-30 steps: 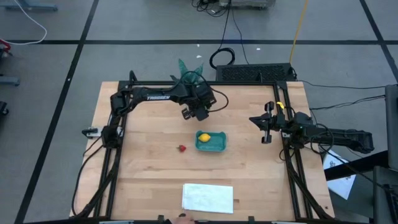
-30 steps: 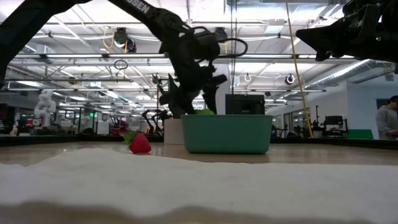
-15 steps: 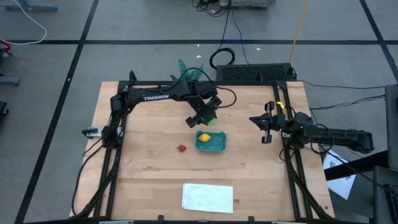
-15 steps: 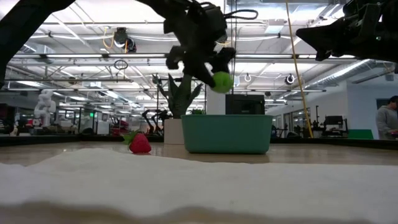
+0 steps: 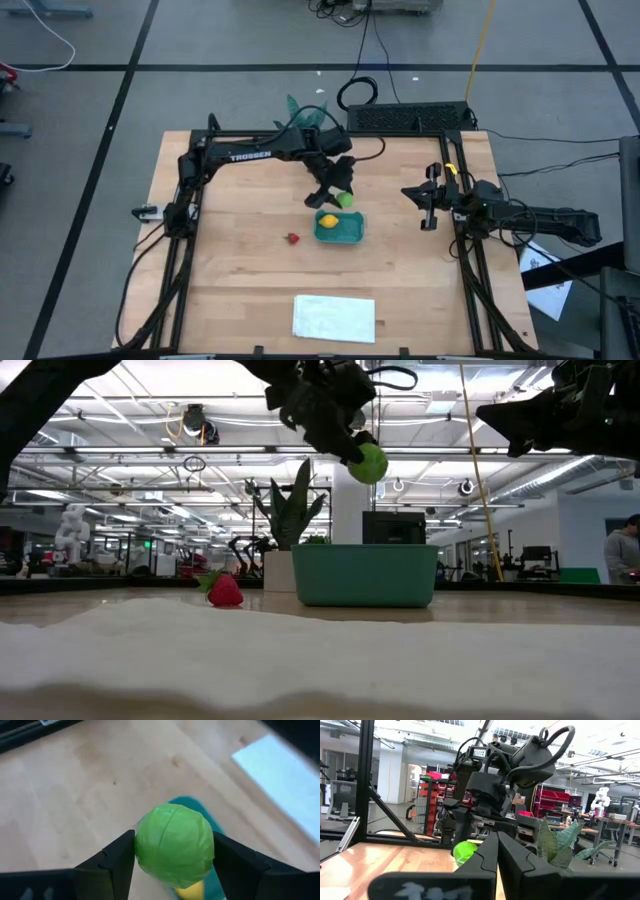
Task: Pick and placing Produce into tupperware
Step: Put the cabbage into the green bin
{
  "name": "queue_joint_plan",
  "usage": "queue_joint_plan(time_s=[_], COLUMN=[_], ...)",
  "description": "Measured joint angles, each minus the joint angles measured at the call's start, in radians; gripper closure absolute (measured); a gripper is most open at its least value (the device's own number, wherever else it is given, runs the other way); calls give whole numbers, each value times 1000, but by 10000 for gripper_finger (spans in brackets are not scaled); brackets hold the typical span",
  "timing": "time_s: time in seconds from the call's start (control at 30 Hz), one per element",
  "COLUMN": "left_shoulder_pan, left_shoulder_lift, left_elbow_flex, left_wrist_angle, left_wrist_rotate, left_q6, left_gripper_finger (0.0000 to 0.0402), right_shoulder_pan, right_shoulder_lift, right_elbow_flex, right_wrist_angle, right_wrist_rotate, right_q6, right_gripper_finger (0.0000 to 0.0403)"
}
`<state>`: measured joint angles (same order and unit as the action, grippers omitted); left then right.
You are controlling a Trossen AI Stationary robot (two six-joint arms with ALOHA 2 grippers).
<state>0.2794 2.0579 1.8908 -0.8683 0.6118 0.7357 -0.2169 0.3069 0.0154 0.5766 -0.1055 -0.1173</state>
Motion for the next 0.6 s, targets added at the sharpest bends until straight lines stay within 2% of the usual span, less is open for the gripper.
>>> queue_joint_plan(time_s=[0.37,0.6], left_shoulder_pan=[0,1], left_shoulder_lift=[0,0], left_elbow_flex=[0,0], left_wrist_angle=[102,116], left_wrist_rotate=[104,166], left_q6=[-349,-455], left_gripper_finger=[176,176], right_shoulder_pan=[0,0], right_shoulder_lift=[0,0], right_elbow_flex=[0,0], right_wrist_angle=[11,10], right_wrist_rotate=[0,0], right_q6=[0,4], right_gripper_finger=[403,403])
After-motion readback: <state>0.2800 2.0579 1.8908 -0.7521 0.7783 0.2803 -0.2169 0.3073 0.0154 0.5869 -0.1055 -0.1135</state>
